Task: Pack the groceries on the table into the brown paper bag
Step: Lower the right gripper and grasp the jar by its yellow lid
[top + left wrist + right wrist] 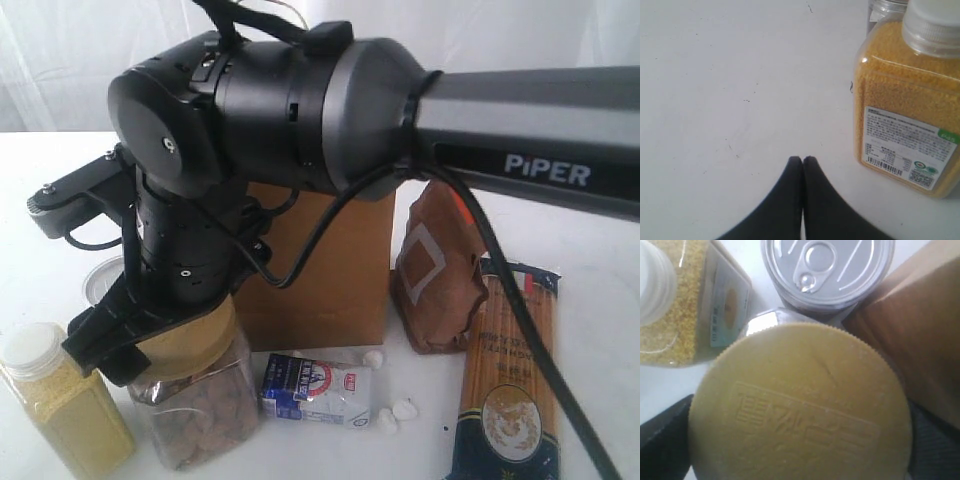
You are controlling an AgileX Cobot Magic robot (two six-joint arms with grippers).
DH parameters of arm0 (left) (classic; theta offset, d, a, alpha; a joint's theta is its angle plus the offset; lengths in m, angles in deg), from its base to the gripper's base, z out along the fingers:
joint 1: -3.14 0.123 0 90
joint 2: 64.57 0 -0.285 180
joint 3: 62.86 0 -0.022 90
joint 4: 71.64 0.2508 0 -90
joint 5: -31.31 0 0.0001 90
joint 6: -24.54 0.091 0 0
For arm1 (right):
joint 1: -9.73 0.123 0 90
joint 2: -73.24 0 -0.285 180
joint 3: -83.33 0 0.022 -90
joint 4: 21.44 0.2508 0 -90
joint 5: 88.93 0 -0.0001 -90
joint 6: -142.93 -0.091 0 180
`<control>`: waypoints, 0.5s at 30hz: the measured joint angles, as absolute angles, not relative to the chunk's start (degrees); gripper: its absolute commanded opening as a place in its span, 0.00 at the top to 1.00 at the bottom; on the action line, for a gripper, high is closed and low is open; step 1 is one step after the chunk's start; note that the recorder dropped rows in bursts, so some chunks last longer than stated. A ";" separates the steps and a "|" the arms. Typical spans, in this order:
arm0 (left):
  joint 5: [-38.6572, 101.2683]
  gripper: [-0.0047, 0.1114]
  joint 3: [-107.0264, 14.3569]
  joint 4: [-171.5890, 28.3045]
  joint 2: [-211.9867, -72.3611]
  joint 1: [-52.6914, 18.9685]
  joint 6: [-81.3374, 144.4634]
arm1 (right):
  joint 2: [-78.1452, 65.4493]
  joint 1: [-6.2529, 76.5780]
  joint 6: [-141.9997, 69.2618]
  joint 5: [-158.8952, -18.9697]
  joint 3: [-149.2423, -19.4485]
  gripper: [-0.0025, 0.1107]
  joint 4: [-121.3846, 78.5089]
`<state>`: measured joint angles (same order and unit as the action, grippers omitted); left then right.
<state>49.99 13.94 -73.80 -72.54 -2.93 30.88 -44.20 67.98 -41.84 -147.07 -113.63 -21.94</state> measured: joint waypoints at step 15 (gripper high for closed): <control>49.99 0.96 13.94 -73.80 -72.54 -2.93 30.88 | -38.52 67.98 -41.84 -149.57 -113.53 0.47 -21.44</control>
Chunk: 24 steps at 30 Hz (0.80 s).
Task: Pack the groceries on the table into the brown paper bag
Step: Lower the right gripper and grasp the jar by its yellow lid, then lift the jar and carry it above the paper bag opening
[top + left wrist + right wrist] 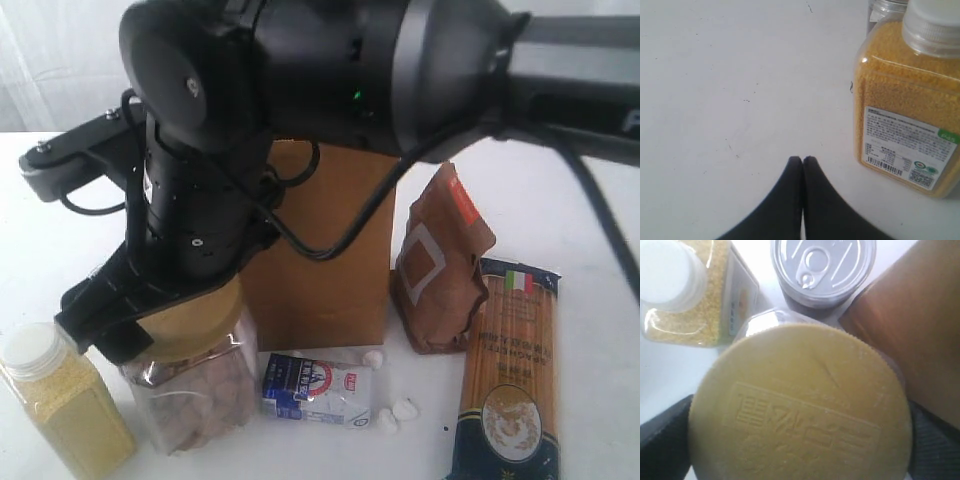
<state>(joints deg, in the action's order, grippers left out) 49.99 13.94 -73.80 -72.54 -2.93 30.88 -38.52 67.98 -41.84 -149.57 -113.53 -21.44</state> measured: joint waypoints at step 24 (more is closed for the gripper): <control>49.99 0.96 13.94 -73.80 -72.54 -2.93 30.88 | -26.39 68.01 -27.52 -143.13 -113.53 0.47 -3.66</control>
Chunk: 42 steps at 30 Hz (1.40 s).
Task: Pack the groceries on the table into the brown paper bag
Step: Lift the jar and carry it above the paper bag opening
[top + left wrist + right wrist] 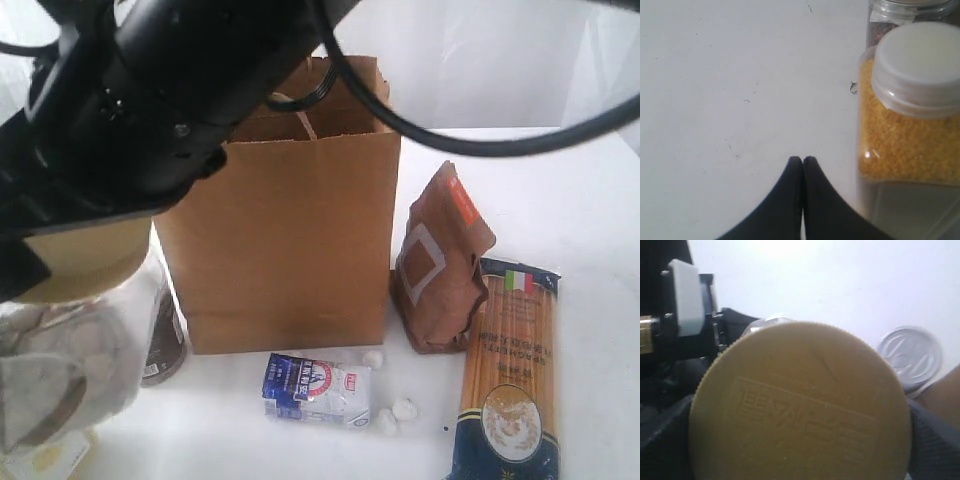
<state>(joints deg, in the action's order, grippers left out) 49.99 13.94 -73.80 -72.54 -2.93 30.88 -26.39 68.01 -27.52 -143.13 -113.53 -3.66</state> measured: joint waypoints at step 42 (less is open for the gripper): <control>49.99 0.96 13.94 -73.80 -72.54 -2.93 30.88 | -30.56 56.73 -46.96 -112.13 -113.06 0.51 -43.31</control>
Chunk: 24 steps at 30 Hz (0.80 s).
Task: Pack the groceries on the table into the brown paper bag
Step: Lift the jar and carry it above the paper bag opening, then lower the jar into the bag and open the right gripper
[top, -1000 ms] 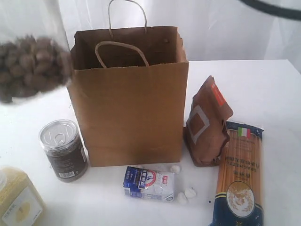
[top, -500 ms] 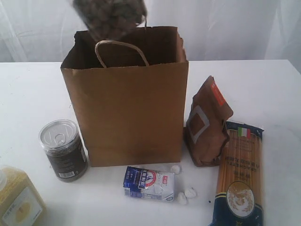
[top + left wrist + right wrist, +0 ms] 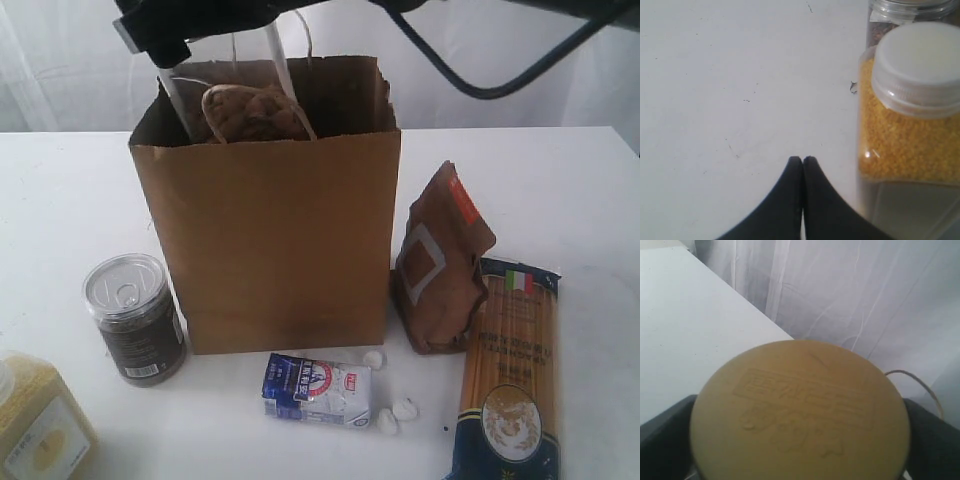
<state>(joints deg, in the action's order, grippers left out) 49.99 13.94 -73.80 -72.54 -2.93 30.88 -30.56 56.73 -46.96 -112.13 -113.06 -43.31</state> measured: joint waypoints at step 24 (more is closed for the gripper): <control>49.99 0.96 13.94 -73.80 -72.54 -2.93 30.88 | -31.87 56.73 -52.51 -118.87 -113.06 0.40 -43.31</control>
